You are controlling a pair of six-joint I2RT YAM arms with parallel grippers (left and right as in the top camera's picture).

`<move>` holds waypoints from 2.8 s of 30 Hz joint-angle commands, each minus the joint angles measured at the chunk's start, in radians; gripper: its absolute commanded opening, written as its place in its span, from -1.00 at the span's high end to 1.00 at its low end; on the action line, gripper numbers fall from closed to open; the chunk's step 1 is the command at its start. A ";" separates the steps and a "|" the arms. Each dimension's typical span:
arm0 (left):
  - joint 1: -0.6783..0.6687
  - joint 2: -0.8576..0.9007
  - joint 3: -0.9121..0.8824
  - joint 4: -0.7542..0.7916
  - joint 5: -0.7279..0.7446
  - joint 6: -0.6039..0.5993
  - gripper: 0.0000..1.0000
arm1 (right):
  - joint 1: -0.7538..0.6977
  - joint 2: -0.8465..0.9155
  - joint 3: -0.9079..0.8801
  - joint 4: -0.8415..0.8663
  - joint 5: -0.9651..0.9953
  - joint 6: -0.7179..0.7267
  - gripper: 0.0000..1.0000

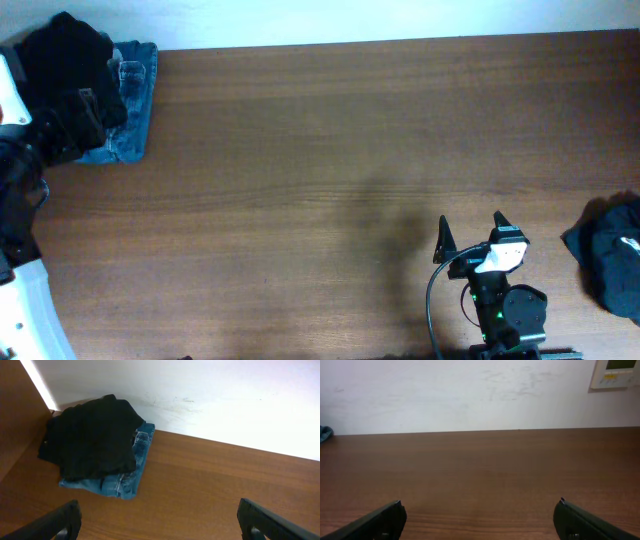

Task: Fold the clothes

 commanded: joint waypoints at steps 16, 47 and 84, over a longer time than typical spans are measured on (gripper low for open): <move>-0.001 0.002 -0.002 -0.002 0.011 0.008 -0.98 | -0.008 -0.010 -0.005 -0.007 0.024 -0.011 -0.97; -0.169 -0.297 -0.291 0.043 -0.035 0.099 -0.99 | -0.008 -0.010 -0.005 -0.007 0.024 -0.011 -0.97; -0.320 -1.068 -1.755 1.268 0.100 0.099 -0.98 | -0.008 -0.010 -0.005 -0.007 0.024 -0.012 -0.97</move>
